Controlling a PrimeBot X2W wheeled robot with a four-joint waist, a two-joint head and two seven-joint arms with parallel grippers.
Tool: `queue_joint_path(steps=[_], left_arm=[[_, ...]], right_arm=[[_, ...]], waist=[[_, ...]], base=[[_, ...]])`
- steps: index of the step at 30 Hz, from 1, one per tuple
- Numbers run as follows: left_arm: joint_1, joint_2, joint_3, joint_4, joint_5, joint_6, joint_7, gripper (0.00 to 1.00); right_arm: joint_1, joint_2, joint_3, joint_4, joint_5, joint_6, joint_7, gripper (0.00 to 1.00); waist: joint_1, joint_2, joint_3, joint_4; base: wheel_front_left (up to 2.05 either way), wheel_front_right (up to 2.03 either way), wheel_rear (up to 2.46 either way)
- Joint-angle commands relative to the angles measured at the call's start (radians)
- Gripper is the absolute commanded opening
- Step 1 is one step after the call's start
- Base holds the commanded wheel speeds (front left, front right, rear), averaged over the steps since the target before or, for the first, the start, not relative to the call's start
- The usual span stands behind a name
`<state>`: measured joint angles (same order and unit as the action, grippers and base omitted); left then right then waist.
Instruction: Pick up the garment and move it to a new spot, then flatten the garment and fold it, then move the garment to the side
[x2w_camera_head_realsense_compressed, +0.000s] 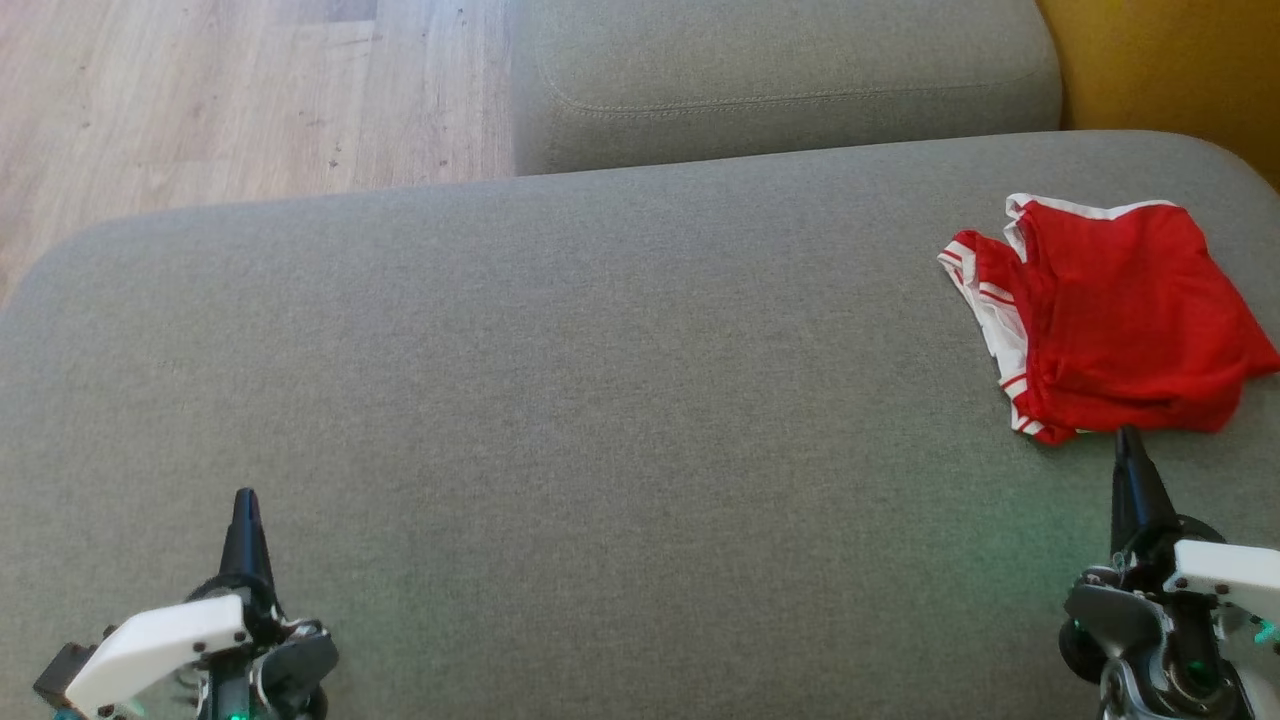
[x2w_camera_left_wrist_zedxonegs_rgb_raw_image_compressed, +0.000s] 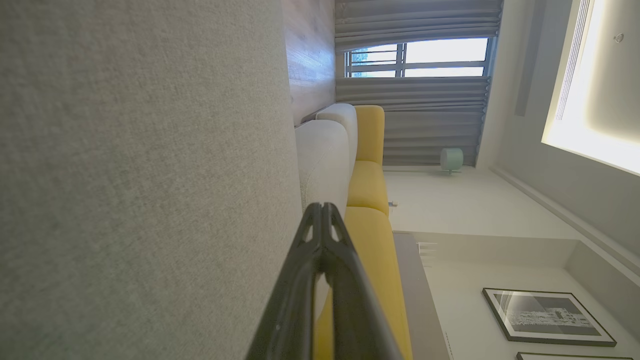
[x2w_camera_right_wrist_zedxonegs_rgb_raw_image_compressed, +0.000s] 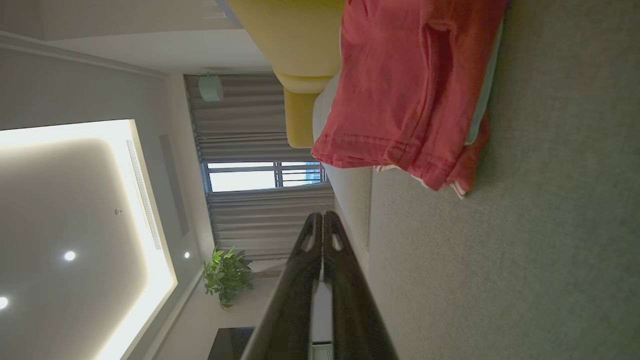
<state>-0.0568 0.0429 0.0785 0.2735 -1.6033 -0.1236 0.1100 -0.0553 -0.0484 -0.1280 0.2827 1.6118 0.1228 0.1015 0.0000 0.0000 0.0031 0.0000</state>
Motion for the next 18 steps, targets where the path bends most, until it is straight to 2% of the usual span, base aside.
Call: queue_joint_path(steps=[1,18], left_arm=[[-0.051,0.008,0.036,-0.028,-0.005,-0.007,0.004,0.0],[-0.051,0.008,0.036,-0.028,-0.004,-0.007,0.004,0.0]], right_arm=[[-0.052,-0.006,0.02,-0.038,0.001,0.008,0.007,0.0],[-0.052,-0.005,0.018,-0.038,0.0,0.008,0.009,0.0]], waist=[[0.0,0.0,0.0,0.0],[0.0,0.0,0.0,0.0]], base=[[0.0,0.0,0.0],[0.0,0.0,0.0]])
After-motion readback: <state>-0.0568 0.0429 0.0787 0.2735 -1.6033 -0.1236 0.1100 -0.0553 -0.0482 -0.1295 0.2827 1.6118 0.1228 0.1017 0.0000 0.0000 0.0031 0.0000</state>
